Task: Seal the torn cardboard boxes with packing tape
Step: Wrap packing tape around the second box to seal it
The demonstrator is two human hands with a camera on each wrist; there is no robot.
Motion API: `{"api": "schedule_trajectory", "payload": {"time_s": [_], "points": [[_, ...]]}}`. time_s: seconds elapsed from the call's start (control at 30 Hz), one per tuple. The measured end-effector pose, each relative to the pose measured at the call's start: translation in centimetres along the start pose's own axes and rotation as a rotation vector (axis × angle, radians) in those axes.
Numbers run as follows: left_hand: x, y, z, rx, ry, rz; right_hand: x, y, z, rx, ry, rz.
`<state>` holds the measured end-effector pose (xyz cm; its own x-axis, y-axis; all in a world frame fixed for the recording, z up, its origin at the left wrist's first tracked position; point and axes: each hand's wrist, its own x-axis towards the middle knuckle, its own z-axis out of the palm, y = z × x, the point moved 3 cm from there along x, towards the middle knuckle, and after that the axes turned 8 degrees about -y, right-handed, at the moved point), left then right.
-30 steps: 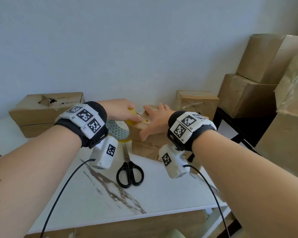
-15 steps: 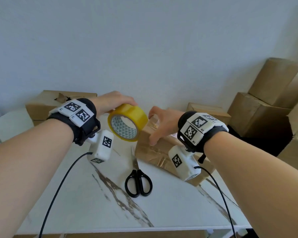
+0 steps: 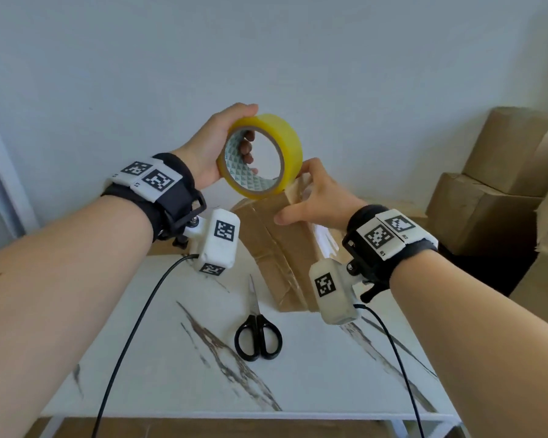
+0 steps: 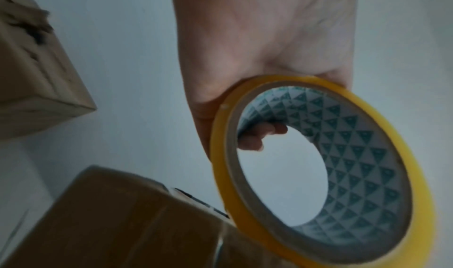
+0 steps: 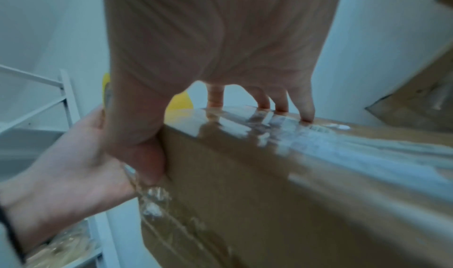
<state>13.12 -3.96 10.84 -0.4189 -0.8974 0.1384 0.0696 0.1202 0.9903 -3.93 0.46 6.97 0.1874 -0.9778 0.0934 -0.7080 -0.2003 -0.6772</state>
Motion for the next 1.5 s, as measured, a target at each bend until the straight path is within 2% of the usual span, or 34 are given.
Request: {"api": "schedule_trajectory", "payload": {"time_s": [0.2,0.27,0.37,0.43,0.53,0.63,0.77,0.9,0.97,1.07,1.13,1.2,1.4,1.5], "points": [[1.3,2.7,4.1,0.233,-0.039,0.015,-1.8,2.5,-2.1,0.078,0.002,0.035],[1.6,3.4,3.7,0.314,-0.021,0.021,-2.5,3.6,-2.6,0.134,0.021,0.039],[1.8,3.4,1.8,0.672,0.098,-0.021,-3.5,4.9,-3.2,0.192,0.025,0.042],[1.9,2.9,1.3,0.807,0.145,-0.059,-3.8,5.1,-3.2,0.193,0.012,0.045],[1.8,2.9,1.5,0.947,0.145,-0.106,-3.6,4.9,-3.0,0.220,0.003,0.041],[1.3,2.8,2.0,1.125,0.087,-0.135,-3.6,5.0,-3.0,0.258,-0.005,0.041],[0.8,1.9,3.0,1.184,0.019,-0.168,-3.9,5.1,-2.9,0.344,-0.010,0.050],[1.1,0.5,4.6,1.166,-0.038,-0.237,-4.7,5.7,-3.6,0.331,-0.051,0.110],[1.4,-0.5,5.5,1.177,-0.089,-0.295,-5.4,6.3,-4.5,0.255,-0.064,0.163],[2.0,-1.5,6.3,1.177,-0.142,-0.337,-6.2,5.8,-5.8,-0.059,-0.078,0.243],[2.1,-1.6,6.6,1.174,-0.135,-0.342,-6.0,4.8,-6.2,-0.219,-0.065,0.224],[2.1,-1.6,6.7,1.168,-0.146,-0.337,-5.4,3.2,-5.8,-0.275,-0.083,0.170],[1.1,-1.4,6.2,1.176,-0.195,-0.259,-2.5,-0.2,-4.1,-0.572,-0.318,0.215],[0.6,-1.3,5.5,1.164,-0.235,-0.216,-1.8,-1.0,-3.7,-0.672,-0.376,0.236]]}}
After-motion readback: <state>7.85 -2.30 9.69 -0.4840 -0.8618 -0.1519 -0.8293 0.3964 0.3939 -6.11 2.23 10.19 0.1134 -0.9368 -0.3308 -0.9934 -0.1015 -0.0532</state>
